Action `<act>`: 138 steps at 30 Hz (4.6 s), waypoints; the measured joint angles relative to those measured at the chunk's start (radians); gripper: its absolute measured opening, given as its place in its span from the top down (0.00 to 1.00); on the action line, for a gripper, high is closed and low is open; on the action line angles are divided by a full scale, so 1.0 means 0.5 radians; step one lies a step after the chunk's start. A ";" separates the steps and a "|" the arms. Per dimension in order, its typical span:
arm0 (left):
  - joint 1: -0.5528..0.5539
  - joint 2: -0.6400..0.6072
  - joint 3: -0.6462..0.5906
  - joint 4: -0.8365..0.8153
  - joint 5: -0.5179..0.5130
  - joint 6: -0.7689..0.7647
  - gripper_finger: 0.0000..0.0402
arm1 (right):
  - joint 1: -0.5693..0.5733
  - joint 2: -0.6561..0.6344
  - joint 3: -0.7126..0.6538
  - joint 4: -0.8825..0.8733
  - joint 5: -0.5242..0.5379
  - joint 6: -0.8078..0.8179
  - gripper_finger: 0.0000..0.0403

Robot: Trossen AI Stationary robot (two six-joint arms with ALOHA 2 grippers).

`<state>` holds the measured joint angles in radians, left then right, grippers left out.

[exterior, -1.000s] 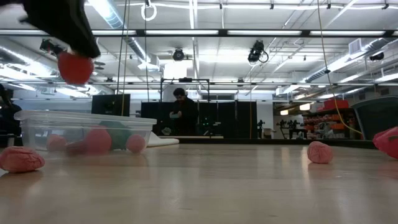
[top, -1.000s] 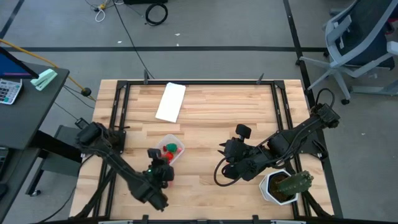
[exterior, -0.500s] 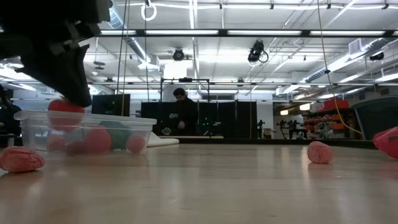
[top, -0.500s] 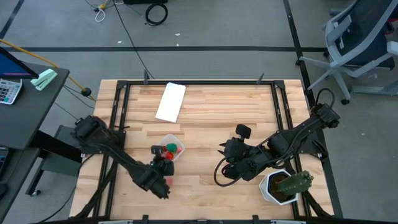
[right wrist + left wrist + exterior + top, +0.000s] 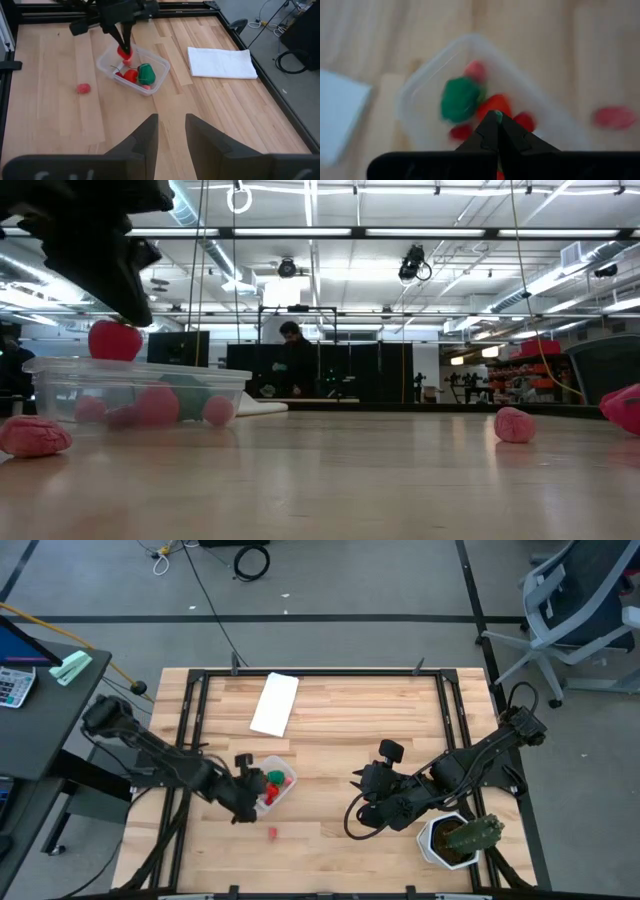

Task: Pick and placing Produce into tupperware
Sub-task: Put the strawberry into the transparent bin, then put the dragon fruit into the transparent bin

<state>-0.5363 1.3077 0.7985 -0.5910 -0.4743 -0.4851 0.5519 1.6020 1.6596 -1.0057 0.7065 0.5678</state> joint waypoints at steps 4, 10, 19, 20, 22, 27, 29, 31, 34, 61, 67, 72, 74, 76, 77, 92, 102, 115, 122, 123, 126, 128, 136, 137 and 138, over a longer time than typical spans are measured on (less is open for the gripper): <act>0.055 -0.113 -0.173 0.320 0.106 0.113 0.99 | 0.001 0.000 0.000 0.001 0.000 -0.002 0.74; 0.059 -0.111 -0.291 0.301 0.108 0.024 0.99 | 0.001 0.000 0.000 0.000 0.000 -0.005 0.74; 0.059 -0.103 -0.334 0.346 0.100 -0.054 0.90 | 0.000 0.000 -0.001 0.000 0.001 -0.007 0.74; 0.059 -0.103 -0.334 0.344 0.099 -0.055 0.88 | 0.000 0.000 -0.001 0.001 0.001 -0.007 0.74; 0.059 -0.103 -0.334 0.346 0.098 -0.055 0.83 | 0.000 0.000 0.000 0.000 0.001 -0.007 0.74; 0.059 -0.103 -0.334 0.345 0.085 -0.054 0.73 | -0.015 0.000 -0.001 0.003 0.003 -0.117 0.74; 0.059 -0.103 -0.333 0.353 0.084 -0.055 0.70 | -0.052 0.000 -0.001 0.011 -0.018 -0.177 0.74; 0.059 -0.103 -0.312 0.349 0.084 -0.055 0.68 | -0.101 0.000 0.000 0.001 -0.094 -0.131 0.74; 0.059 -0.103 -0.247 0.357 0.084 -0.055 0.67 | -0.167 0.029 -0.004 -0.008 -0.218 -0.218 0.73; 0.072 -0.103 -0.075 0.334 0.082 0.174 0.85 | -0.431 0.057 -1.110 -0.473 -1.166 0.855 0.27; 0.072 -0.103 -0.075 0.333 0.083 0.179 0.88 | -0.470 0.057 -1.147 -0.472 -1.474 0.802 0.28; 0.072 -0.103 -0.075 0.333 0.083 0.179 0.88 | -0.474 0.057 -1.147 -0.471 -1.531 0.801 0.28; 0.072 -0.103 -0.075 0.333 0.083 0.178 0.88 | -0.474 0.057 -1.147 -0.471 -1.532 0.800 0.27; 0.072 -0.103 -0.075 0.333 0.083 0.178 0.88 | -0.474 0.057 -1.147 -0.471 -1.532 0.800 0.27; 0.072 -0.103 -0.075 0.333 0.083 0.177 0.88 | -0.474 0.057 -1.147 -0.470 -1.531 0.800 0.26; 0.072 -0.103 -0.075 0.333 0.083 0.155 0.91 | -0.473 0.056 -1.557 -0.281 -1.655 0.850 0.26; 0.072 -0.103 -0.075 0.333 0.084 0.156 0.93 | -0.460 0.046 -1.782 -0.010 -1.741 0.886 0.26; 0.072 -0.103 -0.075 0.333 0.084 0.155 0.94 | -0.456 0.056 -1.746 0.001 -1.869 0.954 0.26; 0.072 -0.103 -0.075 0.333 0.084 0.154 0.94 | -0.455 0.056 -1.746 -0.009 -1.925 0.974 0.26; 0.072 -0.103 -0.075 0.333 0.084 0.154 0.94 | -0.455 0.056 -1.746 -0.010 -1.926 0.974 0.26; 0.072 -0.103 -0.075 0.333 0.084 0.154 0.93 | -0.455 0.056 -1.746 -0.011 -1.925 0.975 0.29; 0.071 -0.103 -0.075 0.333 0.084 0.154 0.93 | -0.455 0.056 -1.746 -0.012 -1.915 0.975 0.33; 0.072 -0.103 -0.075 0.333 0.084 0.153 0.96 | -0.455 0.055 -1.741 -0.020 -1.796 1.045 0.48; 0.072 -0.103 -0.075 0.333 0.084 0.153 0.97 | -0.455 0.055 -1.740 -0.022 -1.769 1.063 0.48; 0.072 -0.103 -0.075 0.334 0.084 0.152 0.97 | -0.456 0.055 -1.734 -0.024 -1.741 1.066 0.48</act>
<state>-0.5003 1.2560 0.7609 -0.4240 -0.4324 -0.4093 0.3241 1.6295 0.7926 -1.0180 -0.1642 1.1010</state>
